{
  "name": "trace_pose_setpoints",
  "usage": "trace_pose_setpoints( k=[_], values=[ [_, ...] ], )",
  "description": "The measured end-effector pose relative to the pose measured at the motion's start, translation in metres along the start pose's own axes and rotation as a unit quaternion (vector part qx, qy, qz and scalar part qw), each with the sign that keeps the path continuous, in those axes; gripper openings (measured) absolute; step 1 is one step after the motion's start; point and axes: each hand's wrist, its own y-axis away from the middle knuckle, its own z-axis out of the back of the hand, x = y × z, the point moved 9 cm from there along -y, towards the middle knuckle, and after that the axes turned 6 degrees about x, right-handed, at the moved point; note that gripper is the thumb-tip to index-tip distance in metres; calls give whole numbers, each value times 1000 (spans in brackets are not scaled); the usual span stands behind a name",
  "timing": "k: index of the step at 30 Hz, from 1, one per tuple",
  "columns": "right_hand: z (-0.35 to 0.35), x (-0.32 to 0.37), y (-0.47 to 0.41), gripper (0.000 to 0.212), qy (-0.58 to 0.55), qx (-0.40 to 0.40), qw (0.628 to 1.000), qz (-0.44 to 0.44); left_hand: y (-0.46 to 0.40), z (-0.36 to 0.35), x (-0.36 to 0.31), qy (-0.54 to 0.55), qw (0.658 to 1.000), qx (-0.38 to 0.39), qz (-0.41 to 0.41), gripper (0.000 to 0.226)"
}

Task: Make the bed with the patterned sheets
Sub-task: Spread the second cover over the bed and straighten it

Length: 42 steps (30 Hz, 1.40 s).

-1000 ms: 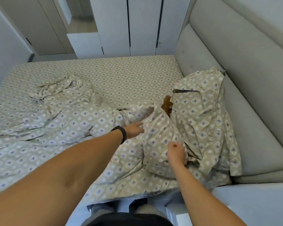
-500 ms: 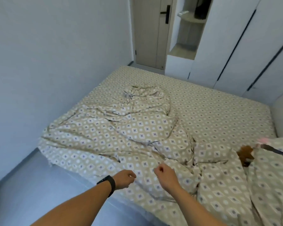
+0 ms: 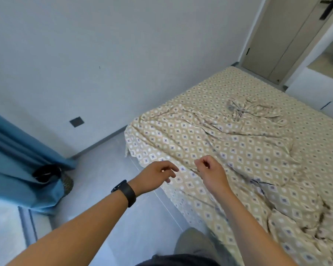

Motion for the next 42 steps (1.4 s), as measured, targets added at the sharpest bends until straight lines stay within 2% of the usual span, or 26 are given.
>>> trace_pose_setpoints(
  k=[5, 6, 8, 11, 15, 20, 25, 30, 31, 34, 35, 37, 42],
  values=[
    [-59, 73, -81, 24, 38, 23, 998, 45, -29, 87, 0, 6, 1000, -20, -21, 21],
    [-87, 90, -124, 23, 43, 34, 997, 49, -51, 127, 11, 8, 1000, -24, -19, 21],
    [-99, 105, -142, 22, 46, 38, 997, 55, -57, 146, 12, -5, 1000, -17, -24, 22],
    [-139, 133, -193, 19, 58, 65, 995, 58, -71, 202, 25, -32, 999, -4, 2, 24],
    [-199, 206, -256, 9, 90, 112, 987, 72, -86, 308, 28, -47, 998, -21, 21, 24],
    [-238, 267, -325, 9, 146, 118, 978, 92, -119, 413, 15, -56, 997, -56, -17, 23],
    [-259, 292, -404, 11, 187, 22, 981, 48, -192, 505, 12, -88, 993, -23, -71, 21],
    [-269, 318, -430, 15, 155, -62, 986, -5, -264, 552, -14, -189, 969, 116, -111, 21],
    [-268, 322, -433, 16, 151, -66, 986, -9, -275, 556, -21, -207, 963, 125, -119, 21],
    [-229, 317, -429, 13, 113, -153, 981, -44, -315, 534, -69, -251, 930, 212, -164, 21],
    [-206, 312, -430, 12, 87, -207, 973, -53, -337, 521, -90, -269, 913, 247, -183, 21],
    [-178, 301, -428, 11, 39, -273, 959, -68, -356, 500, -115, -285, 891, 282, -213, 23],
    [-131, 299, -439, 14, -4, -359, 927, -108, -405, 464, -160, -292, 856, 362, -226, 23]
  ],
)
